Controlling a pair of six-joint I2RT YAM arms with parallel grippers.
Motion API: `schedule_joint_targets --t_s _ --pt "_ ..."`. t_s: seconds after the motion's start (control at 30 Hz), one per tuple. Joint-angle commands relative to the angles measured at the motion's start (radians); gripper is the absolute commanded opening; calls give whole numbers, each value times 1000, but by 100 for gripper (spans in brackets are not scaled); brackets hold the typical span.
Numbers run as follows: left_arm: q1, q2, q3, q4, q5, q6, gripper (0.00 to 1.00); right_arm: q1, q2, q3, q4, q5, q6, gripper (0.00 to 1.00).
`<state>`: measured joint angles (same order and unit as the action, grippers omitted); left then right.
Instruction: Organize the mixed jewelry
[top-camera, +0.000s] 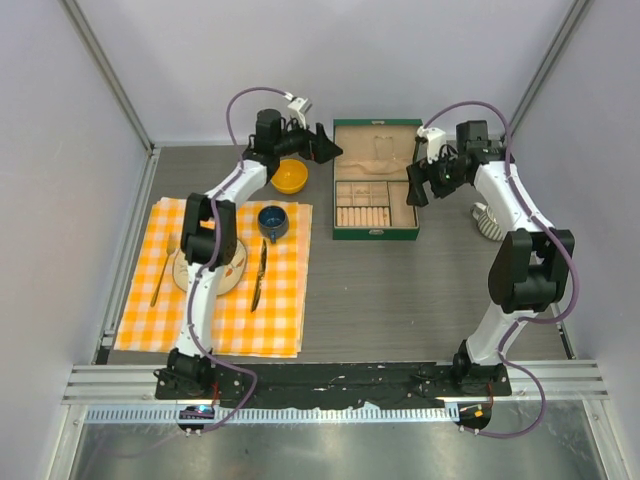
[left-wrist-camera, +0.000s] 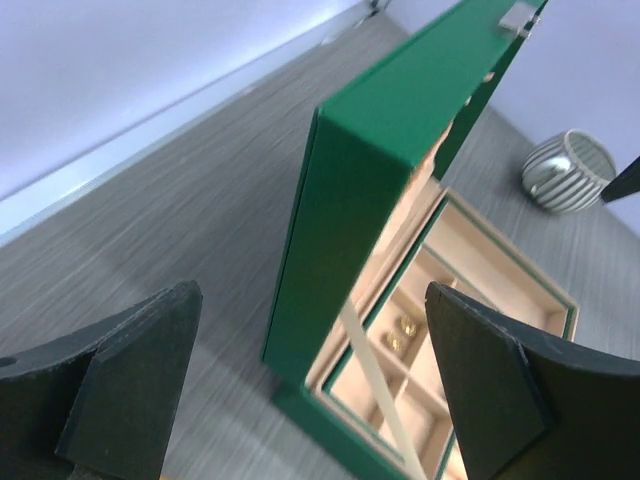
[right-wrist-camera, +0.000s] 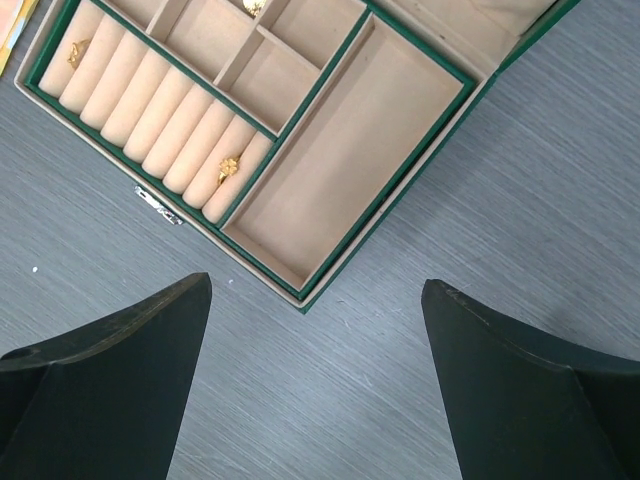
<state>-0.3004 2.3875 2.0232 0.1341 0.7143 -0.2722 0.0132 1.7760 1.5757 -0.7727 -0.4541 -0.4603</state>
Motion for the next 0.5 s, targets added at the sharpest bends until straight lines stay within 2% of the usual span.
schedule_joint_targets --t_s 0.0,0.17,0.27,0.47 --pt "-19 78 129 301 106 -217 100 1 -33 -22 41 -31 9 93" --pt "-37 104 131 433 158 -321 100 -1 -32 -49 47 -40 2 93" --pt "-42 40 16 570 195 -389 100 1 -39 -74 58 -54 -1 93" --pt "-48 -138 -208 639 241 -429 100 -36 -84 -123 72 -77 11 93"
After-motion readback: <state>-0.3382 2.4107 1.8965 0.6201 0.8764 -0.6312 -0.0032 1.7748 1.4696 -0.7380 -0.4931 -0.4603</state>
